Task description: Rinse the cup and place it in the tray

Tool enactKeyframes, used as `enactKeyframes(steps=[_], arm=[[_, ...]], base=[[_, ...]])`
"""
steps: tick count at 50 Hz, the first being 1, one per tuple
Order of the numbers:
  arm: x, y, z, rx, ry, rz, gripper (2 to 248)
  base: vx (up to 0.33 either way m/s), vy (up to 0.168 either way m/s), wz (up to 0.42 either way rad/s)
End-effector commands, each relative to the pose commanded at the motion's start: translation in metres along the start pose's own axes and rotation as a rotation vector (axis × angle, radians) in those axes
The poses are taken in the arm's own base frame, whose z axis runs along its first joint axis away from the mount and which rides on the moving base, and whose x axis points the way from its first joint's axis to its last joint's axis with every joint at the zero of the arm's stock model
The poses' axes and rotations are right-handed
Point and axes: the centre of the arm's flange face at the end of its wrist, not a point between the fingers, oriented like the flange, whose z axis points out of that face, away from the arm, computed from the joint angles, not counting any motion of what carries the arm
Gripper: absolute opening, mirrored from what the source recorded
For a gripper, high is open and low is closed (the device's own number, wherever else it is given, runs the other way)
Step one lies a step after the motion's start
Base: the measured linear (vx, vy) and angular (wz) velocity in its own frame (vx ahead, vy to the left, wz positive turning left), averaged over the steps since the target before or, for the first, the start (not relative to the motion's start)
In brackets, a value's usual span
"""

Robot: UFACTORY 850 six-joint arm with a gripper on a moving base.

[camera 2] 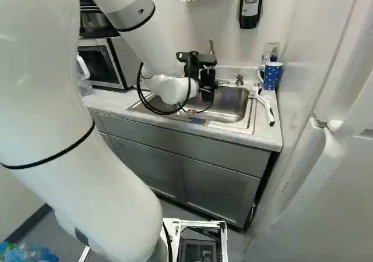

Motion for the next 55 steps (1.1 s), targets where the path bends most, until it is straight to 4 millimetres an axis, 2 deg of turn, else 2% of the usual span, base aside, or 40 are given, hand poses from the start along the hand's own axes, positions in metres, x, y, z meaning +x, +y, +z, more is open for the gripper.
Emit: enactKeyframes(steps=[55], arm=[[0.0000, 0.0000, 0.0000, 0.000, 0.000, 0.000, 124]], base=[[0.000, 0.000, 0.000]])
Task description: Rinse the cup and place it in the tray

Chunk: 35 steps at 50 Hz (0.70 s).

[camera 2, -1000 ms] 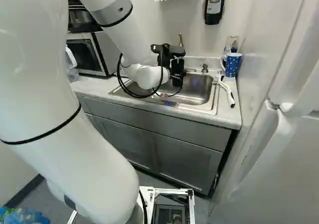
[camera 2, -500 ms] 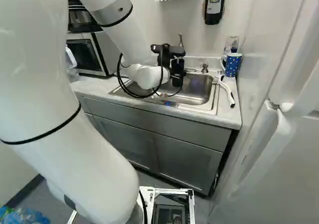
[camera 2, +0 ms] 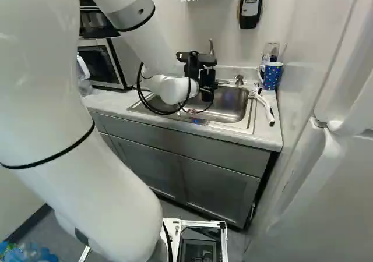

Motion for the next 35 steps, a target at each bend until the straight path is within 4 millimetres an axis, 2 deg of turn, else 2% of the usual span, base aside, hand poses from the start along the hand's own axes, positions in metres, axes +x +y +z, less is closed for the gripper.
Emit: enactKeyframes(steps=[35], arm=[[0.0000, 0.0000, 0.0000, 0.000, 0.000, 0.000, 124]], base=[[0.000, 0.000, 0.000]])
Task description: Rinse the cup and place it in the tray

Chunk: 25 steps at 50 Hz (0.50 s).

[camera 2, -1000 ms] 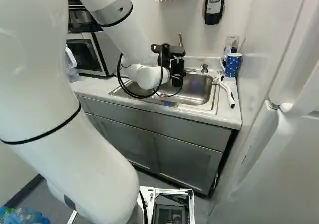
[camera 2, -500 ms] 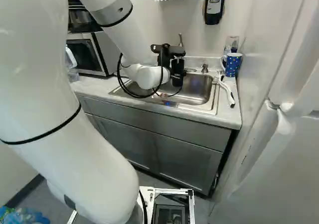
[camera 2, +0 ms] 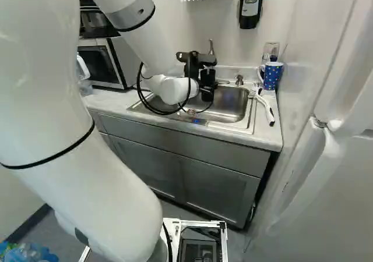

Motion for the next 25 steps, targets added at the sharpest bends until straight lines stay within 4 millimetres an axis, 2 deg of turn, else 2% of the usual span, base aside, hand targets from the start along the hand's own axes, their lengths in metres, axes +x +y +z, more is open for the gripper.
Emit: enactKeyframes(steps=[25], arm=[[0.0000, 0.0000, 0.0000, 0.000, 0.000, 0.000, 124]], base=[[0.000, 0.000, 0.000]])
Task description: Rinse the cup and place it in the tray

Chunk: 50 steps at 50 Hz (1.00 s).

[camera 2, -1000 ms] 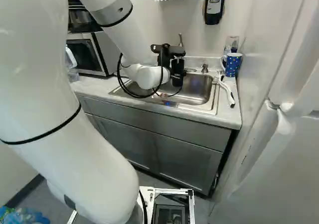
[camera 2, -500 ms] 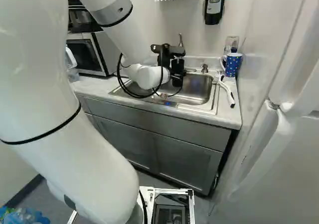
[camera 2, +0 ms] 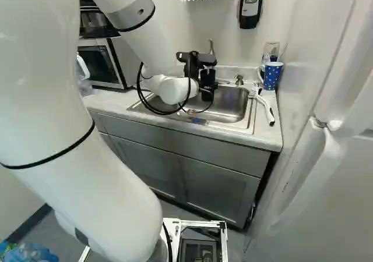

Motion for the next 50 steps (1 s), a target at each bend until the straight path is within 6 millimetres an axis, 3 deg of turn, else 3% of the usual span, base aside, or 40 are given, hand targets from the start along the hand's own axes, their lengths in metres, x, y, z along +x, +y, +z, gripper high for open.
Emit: enactKeyframes(steps=[50], arm=[[0.0000, 0.0000, 0.0000, 0.000, 0.000, 0.000, 124]], base=[[0.000, 0.000, 0.000]])
